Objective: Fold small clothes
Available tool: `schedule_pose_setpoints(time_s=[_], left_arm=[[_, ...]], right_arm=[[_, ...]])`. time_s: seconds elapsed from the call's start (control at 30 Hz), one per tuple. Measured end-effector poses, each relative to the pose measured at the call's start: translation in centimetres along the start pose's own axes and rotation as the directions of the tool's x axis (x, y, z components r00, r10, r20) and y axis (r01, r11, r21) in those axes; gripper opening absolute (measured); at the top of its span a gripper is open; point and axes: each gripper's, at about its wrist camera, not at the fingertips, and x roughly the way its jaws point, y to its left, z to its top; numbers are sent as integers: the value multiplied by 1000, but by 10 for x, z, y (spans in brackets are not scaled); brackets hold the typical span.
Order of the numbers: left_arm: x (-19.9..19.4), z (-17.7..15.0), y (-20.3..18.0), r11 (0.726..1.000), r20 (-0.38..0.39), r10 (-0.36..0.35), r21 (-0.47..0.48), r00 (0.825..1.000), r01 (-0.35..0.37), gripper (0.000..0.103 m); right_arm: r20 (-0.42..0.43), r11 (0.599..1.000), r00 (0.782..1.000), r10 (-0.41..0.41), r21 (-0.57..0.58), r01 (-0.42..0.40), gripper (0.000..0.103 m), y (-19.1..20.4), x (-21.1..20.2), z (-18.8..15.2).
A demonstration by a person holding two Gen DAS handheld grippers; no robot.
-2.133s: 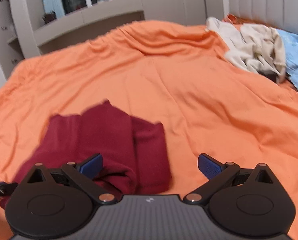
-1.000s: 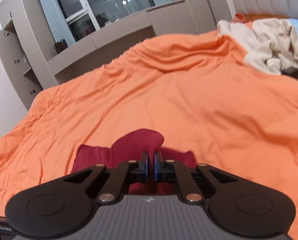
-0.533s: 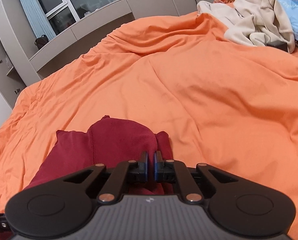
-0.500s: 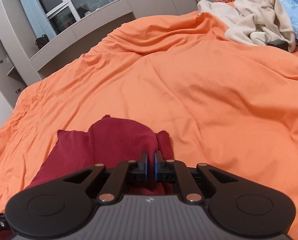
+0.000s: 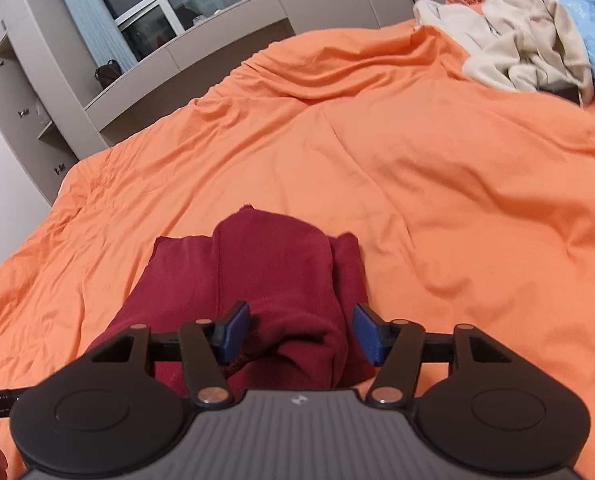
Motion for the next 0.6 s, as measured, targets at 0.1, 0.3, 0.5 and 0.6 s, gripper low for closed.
schedule_pose_setpoints(time_s=[0.1,0.3,0.5,0.6], left_arm=[[0,-2,3,1000,-9,0,-8,1000,0,102],[1,-3,0,1000,-10,-18,1,1000,18,102],[6,-7,-1,1000,-28,-16,7,999,16,102],[6,-7,0,1000,-32,-11,0,999,11,102]], right_arm=[[27,1000,1000,-6,18,6,15,-2,0,-4],[153,996,986,-68,-54,77,12,9,-17,3],[67,995,994,-85,-39,88,16,-2,1,1],[70,996,994,-78,-43,81,30,-2,-5,-6]])
